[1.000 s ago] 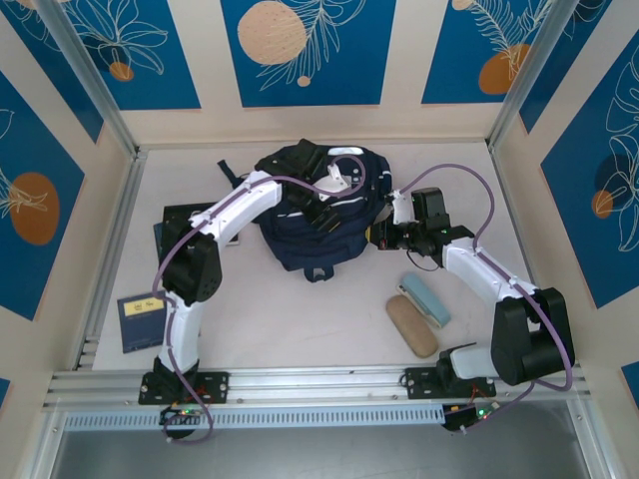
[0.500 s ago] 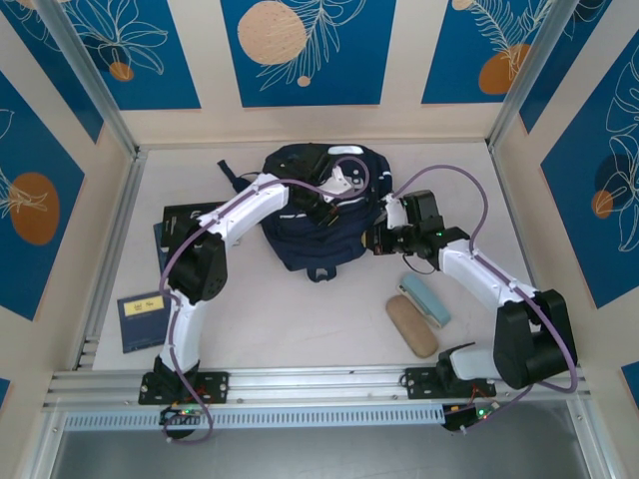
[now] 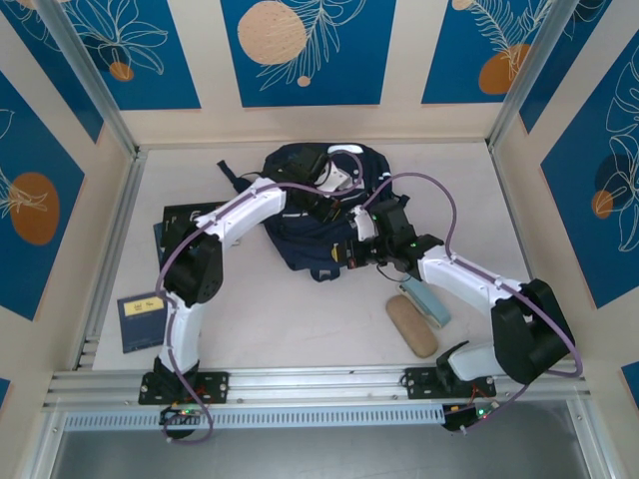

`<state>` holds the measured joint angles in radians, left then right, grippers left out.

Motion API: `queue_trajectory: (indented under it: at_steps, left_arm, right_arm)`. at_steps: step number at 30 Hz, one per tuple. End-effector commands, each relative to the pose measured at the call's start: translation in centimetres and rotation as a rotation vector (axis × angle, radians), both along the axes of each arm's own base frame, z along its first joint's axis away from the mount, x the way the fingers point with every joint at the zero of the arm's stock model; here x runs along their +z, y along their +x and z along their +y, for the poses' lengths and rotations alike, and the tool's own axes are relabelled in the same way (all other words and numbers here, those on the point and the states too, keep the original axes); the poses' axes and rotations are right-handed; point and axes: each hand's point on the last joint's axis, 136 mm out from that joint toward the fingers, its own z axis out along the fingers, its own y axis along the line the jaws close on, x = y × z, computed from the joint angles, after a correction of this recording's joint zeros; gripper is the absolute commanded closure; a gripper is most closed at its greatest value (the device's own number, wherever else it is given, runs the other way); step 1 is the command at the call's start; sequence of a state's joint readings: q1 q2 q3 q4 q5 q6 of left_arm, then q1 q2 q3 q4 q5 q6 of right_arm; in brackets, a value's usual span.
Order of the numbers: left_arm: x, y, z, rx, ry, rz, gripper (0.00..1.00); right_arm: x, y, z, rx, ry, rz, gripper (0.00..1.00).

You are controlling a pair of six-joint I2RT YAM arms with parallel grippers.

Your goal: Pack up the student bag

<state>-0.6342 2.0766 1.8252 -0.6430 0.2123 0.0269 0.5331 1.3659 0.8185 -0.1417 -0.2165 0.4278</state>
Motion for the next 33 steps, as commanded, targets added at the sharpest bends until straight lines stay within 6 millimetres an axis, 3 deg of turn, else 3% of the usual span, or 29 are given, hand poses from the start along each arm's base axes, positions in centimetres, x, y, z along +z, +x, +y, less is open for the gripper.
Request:
queue_trajectory:
  at_steps: [1,3,5,8,11,15,18,25,33]
  left_arm:
    - [4.6,1.9,0.1,0.048,-0.125,-0.130,1.00]
    - [4.7,1.4,0.3,0.027,-0.145,-0.135,1.00]
    - [4.9,0.9,0.4,0.007,-0.164,-0.145,1.00]
    - [4.8,0.3,0.3,-0.015,-0.177,-0.152,1.00]
    - [4.9,0.0,0.4,-0.022,-0.190,-0.147,1.00]
    - [5.3,-0.4,0.6,-0.025,-0.197,-0.152,1.00]
    - [5.6,-0.6,0.8,-0.017,-0.195,-0.153,1.00]
    - [5.8,-0.9,1.2,-0.004,-0.179,-0.127,1.00]
    - [6.9,-1.5,1.1,0.016,-0.198,-0.075,1.00]
  right_arm:
    - [2.6,-0.3,-0.3,-0.028,0.087,0.000,0.90]
    - [2.9,0.2,-2.0,-0.106,0.077,0.007,0.82]
    - [3.4,0.2,-3.6,-0.168,0.073,0.008,0.65]
    - [4.3,0.4,-5.6,-0.263,0.072,0.024,0.47]
    - [5.2,1.2,-7.8,-0.403,0.087,0.099,0.37]
    - [5.6,2.4,-9.9,-0.541,0.112,0.233,0.35]
    - [4.9,3.4,-10.3,-0.600,0.146,0.345,0.35]
    - [3.9,5.9,-7.2,-0.518,0.248,0.455,0.44]
    - [2.8,6.6,-4.8,-0.453,0.239,0.476,0.64]
